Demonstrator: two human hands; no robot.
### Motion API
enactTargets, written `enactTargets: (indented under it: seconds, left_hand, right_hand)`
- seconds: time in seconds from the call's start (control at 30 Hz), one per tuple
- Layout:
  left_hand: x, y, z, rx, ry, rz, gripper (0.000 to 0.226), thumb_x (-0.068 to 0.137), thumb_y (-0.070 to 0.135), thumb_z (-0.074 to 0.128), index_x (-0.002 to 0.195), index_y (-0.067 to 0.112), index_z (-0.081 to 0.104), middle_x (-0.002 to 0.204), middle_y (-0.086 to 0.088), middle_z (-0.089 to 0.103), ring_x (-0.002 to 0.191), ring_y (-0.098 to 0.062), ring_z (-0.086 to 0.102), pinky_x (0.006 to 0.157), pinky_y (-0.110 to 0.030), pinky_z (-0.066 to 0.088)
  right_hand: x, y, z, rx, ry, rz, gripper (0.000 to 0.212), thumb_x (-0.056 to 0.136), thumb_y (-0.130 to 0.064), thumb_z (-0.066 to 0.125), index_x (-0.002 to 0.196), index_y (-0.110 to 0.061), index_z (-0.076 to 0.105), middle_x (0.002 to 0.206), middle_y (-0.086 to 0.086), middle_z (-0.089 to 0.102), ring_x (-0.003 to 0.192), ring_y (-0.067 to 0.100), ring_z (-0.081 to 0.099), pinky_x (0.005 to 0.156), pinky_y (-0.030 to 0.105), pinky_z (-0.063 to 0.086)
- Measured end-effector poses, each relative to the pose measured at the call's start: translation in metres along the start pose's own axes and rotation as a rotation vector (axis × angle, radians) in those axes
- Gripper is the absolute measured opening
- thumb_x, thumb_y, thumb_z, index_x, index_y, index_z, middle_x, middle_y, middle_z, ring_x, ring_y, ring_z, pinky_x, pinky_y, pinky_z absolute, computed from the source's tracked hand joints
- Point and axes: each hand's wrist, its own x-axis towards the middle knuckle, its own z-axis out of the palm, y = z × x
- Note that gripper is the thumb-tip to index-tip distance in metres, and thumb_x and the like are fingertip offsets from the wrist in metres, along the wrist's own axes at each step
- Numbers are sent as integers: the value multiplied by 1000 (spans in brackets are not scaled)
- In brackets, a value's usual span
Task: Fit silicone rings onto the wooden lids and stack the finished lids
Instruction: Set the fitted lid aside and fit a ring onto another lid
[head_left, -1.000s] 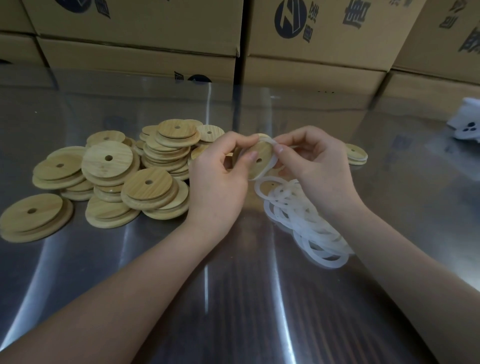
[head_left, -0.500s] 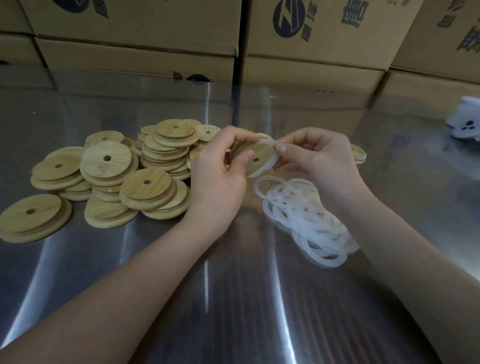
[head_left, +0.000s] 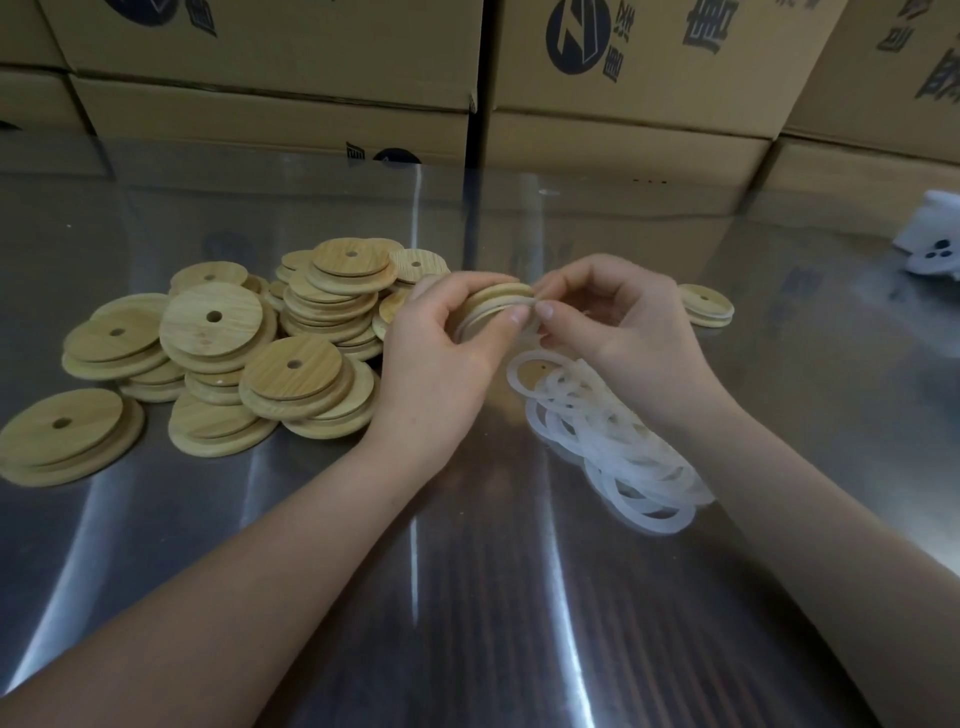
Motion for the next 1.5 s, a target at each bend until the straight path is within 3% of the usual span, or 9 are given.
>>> enactTargets:
  seconds: [0.13,0.27,0.43,0.5,0.6,0.77,0.9,1.1,1.5]
  left_hand:
    - [-1,-1,0,-171,5,-48,16,90,15,68,92,30,71,91,9,71,93,-12,68,84,-40,57]
    - [-2,-2,2,-348,12,-148,12,94,14,63,95,26,65,96,5,70,97,-14,69,74,-37,60]
    - [-2,-1,2,-352,-13,-143,14,93,13,64,96,27,60,96,0,73,97,-19,71,82,-47,60]
    - [-2,-1,2,-330,-22,-136,16,91,11,66,97,24,59,92,-2,75,91,-18,72,81,-43,59]
    - [-2,0,1,-297,-33,-128,18,89,7,69,100,20,61,87,0,76,79,-10,71,69,-25,54]
    - [-3,2,2,-200,-60,-62,23,89,8,68,109,21,68,100,2,74,98,-10,70,85,-30,57]
    - [0,2,2,-108,-29,-26,23,88,5,68,97,26,67,95,7,72,94,-7,69,84,-25,55]
    - [2,1,2,-39,-22,29,30,86,1,69,93,30,65,88,14,70,89,1,68,82,-17,53]
    - [4,-3,1,-16,-26,43,31,83,-2,71,88,29,65,82,18,69,86,-1,67,81,-17,51]
  right_hand:
    - [-4,-1,7,-90,47,-103,12,86,-8,70,91,-18,66,91,0,69,84,16,67,77,38,57]
    - [-8,2,17,-149,140,-141,11,85,-9,71,91,-15,65,88,-7,67,78,11,64,72,30,54]
    - [-8,4,19,-134,192,-177,9,87,-8,70,93,-12,66,89,-11,66,84,9,65,76,27,54]
    - [-8,5,17,-126,208,-211,7,87,-6,69,92,-10,67,91,-9,68,87,11,67,78,30,55]
    - [-7,5,16,-147,217,-248,5,87,-5,68,90,-9,69,94,-5,69,90,11,67,80,32,56]
    - [-6,8,16,-175,204,-252,4,90,-5,62,89,-7,65,96,-2,68,93,11,65,82,30,55]
    - [-6,8,16,-192,189,-219,5,90,-2,62,88,-7,63,99,4,68,95,15,64,83,32,53]
    - [-5,3,15,-50,189,-119,21,89,1,61,83,-20,59,93,-4,67,92,10,66,83,23,53]
    - [-3,3,14,41,170,-70,25,89,4,61,82,-20,60,95,-2,69,95,13,68,88,27,53]
